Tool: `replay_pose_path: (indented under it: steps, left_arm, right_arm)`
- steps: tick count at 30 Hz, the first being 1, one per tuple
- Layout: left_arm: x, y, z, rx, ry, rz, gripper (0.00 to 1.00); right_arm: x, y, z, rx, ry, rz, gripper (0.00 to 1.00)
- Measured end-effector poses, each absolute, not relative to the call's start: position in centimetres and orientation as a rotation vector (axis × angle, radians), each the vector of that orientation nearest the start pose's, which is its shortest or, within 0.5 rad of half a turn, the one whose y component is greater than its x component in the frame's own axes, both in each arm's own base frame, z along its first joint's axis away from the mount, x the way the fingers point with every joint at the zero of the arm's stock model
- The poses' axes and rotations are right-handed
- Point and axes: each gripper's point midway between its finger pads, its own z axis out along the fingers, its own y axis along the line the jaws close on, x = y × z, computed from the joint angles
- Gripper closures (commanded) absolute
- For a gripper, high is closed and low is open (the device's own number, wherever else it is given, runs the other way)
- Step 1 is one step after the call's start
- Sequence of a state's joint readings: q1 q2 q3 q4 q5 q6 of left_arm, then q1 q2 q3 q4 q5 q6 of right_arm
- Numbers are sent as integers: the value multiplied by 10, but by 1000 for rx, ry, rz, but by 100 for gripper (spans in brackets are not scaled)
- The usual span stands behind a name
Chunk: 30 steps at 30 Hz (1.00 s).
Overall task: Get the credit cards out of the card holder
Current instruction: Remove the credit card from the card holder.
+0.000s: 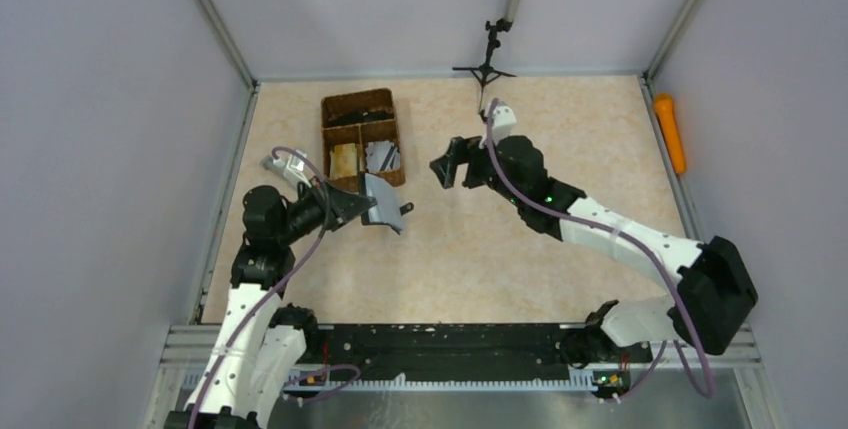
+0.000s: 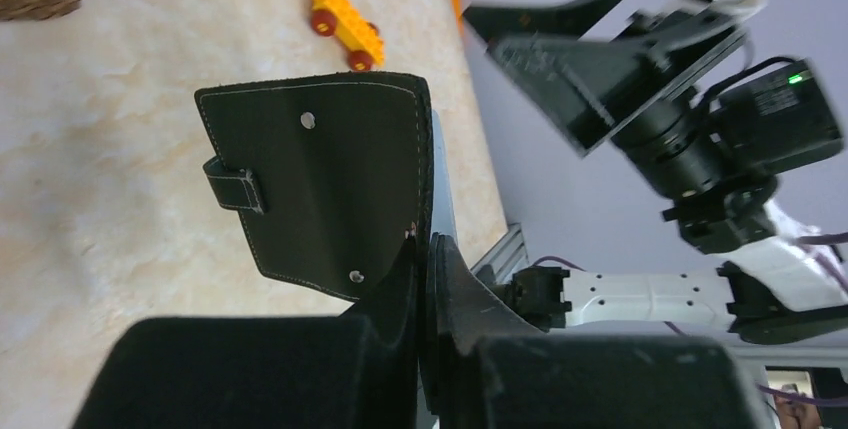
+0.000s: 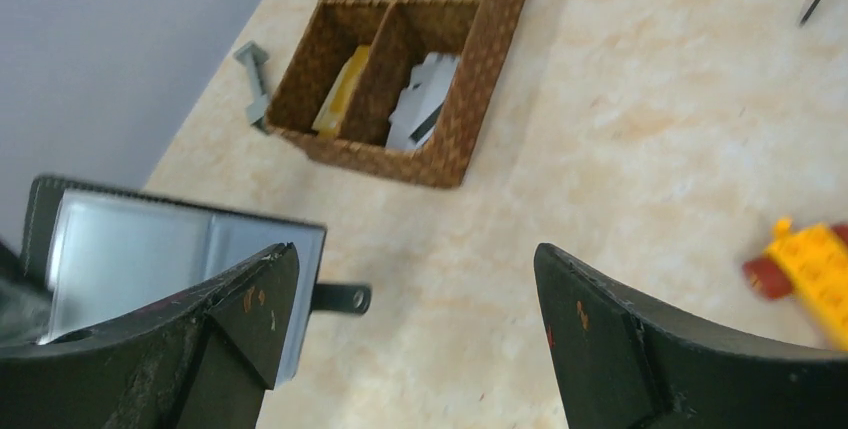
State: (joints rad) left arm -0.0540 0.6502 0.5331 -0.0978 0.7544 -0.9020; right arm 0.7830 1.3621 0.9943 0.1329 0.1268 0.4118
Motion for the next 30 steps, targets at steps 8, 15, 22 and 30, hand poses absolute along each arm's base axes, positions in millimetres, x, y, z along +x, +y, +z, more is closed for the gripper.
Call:
replay_pose_path:
  steps: [8, 15, 22, 30]
  left_arm:
    - [218, -174, 273, -159, 1769, -1491, 100]
    - [209, -195, 300, -91, 1648, -1608, 100]
    - [207, -229, 304, -43, 1632, -1722, 100]
    - [200, -252, 320, 9, 1541, -1779, 100]
  right_arm:
    - [265, 283, 229, 2, 1863, 1083, 10]
    - [245, 292, 231, 243, 1891, 1379, 8]
    - [239, 285, 233, 432, 1856, 1522, 7]
    - [238, 261, 225, 595, 1793, 1563, 5]
